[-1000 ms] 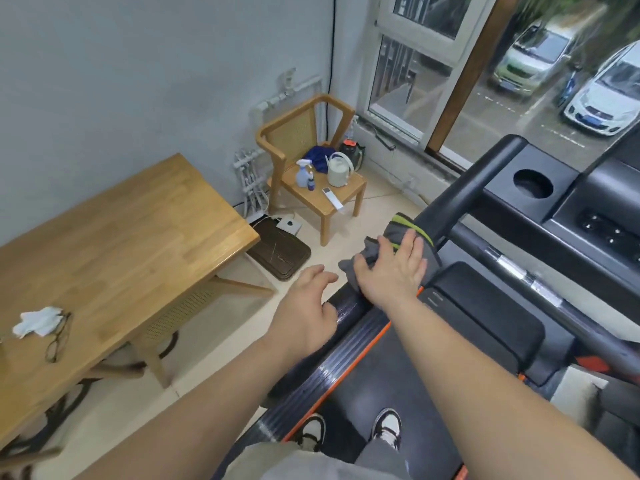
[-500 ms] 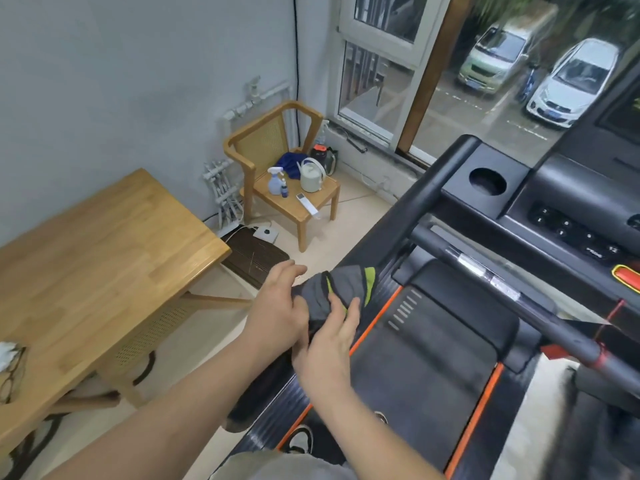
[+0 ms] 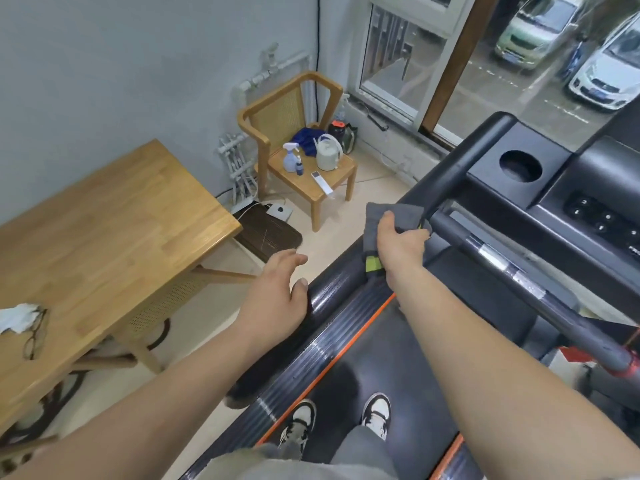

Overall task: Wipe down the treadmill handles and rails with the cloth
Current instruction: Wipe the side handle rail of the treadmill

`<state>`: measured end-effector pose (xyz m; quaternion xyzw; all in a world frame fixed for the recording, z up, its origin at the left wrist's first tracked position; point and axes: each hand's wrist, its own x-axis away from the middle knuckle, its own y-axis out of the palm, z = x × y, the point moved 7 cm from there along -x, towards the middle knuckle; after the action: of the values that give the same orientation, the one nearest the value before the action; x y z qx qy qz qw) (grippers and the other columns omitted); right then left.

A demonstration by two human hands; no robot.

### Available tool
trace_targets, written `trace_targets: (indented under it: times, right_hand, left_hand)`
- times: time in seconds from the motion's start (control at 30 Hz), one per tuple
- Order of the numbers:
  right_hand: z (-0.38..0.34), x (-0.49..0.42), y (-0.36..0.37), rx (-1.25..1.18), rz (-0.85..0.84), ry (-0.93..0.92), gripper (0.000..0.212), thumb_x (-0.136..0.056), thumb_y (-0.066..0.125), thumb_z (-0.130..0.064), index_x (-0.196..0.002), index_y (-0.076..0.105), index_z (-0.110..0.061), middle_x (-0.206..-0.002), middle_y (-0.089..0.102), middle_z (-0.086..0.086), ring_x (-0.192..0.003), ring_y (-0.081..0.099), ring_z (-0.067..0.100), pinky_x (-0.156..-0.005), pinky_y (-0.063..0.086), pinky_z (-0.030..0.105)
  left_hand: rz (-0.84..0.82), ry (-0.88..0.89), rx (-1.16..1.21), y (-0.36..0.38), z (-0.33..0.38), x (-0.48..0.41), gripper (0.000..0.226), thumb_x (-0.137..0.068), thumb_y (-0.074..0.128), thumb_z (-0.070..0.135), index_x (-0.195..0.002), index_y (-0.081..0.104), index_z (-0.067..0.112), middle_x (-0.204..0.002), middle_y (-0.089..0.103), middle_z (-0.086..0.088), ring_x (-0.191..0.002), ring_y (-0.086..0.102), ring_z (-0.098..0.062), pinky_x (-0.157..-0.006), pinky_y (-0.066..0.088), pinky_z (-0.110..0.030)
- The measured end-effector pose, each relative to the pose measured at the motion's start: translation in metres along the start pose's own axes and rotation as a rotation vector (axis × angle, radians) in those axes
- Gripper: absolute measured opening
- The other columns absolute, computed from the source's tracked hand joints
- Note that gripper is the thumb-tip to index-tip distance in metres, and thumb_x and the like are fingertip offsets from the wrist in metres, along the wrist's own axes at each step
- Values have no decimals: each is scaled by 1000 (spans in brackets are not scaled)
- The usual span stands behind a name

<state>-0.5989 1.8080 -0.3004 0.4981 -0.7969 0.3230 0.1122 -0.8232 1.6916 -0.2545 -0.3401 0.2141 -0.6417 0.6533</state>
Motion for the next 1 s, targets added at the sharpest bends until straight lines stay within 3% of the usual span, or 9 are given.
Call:
trace_targets:
  times: [0.1,0.23,0.47,0.57,0.63,0.73,0.8,0.9,1.0]
  right_hand:
    - [1,10,1,-28,36,-3,90,-90,58,-63,-158,15,-22,-151,45,15,-126,54,39,-104,49,47]
    - [17,70,10,-10,63,-114,85,-98,57,-51,-161,14,-14,-160,31,19,-137,44,36,-107,38,40]
    - [121,225,67,97,-136,-77,96,-99,60,-46,-163,-2,-11,-168,11,16,-152,20,25,-115,22,31]
    - [152,240,84,25,-264,35,108,-87,67,-61,-163,1,-20,-164,29,13,-148,35,26,-120,33,38]
    - [154,231,86,-51,-317,161,111,-75,70,-70,-158,10,-26,-148,50,5,-130,56,23,-109,49,43]
    - [130,204,80,-180,-341,291,81,-85,78,-52,-142,35,-12,-125,66,6,-103,71,22,-79,64,38]
    - [109,183,68,-214,-307,270,66,-87,81,-42,-132,50,-5,-115,72,9,-91,75,21,-59,62,30]
    - [85,161,56,-256,-268,180,61,-86,83,-38,-131,57,-6,-114,75,7,-87,75,16,-60,61,26]
    - [87,168,56,-185,-179,134,90,-87,76,-53,-153,31,-13,-132,62,1,-97,68,12,-67,57,24]
  left_hand:
    - [-31,-11,-44,-4,-11,13,38,-103,52,19,-141,58,19,-156,44,3,-144,40,-15,-113,21,-18]
    - [-79,-113,-47,-13,-49,31,33,-104,52,22,-136,63,20,-148,54,3,-137,49,-15,-109,29,-19]
    - [-124,-293,122,-17,-100,50,31,-94,49,31,-118,70,28,-116,73,7,-110,67,-12,-103,52,-40]
    - [-77,-355,242,-22,-114,54,27,-99,52,20,-119,69,26,-118,70,9,-114,65,-12,-106,51,-38]
    - [-51,-384,279,-25,-120,57,26,-102,53,16,-122,69,23,-117,66,9,-115,62,-12,-105,48,-32]
    - [-45,-371,315,-26,-126,63,25,-102,54,15,-122,68,22,-119,64,10,-113,59,-8,-99,41,-22]
    - [-34,-364,320,-27,-131,68,26,-102,54,15,-122,69,22,-123,64,11,-113,57,-6,-98,37,-19]
    - [-9,-365,326,-29,-137,75,26,-101,54,15,-120,69,27,-126,65,12,-119,57,-6,-104,38,-21]
    - [2,-364,355,-29,-142,82,27,-101,54,13,-119,68,27,-128,64,12,-123,58,-7,-107,38,-23]
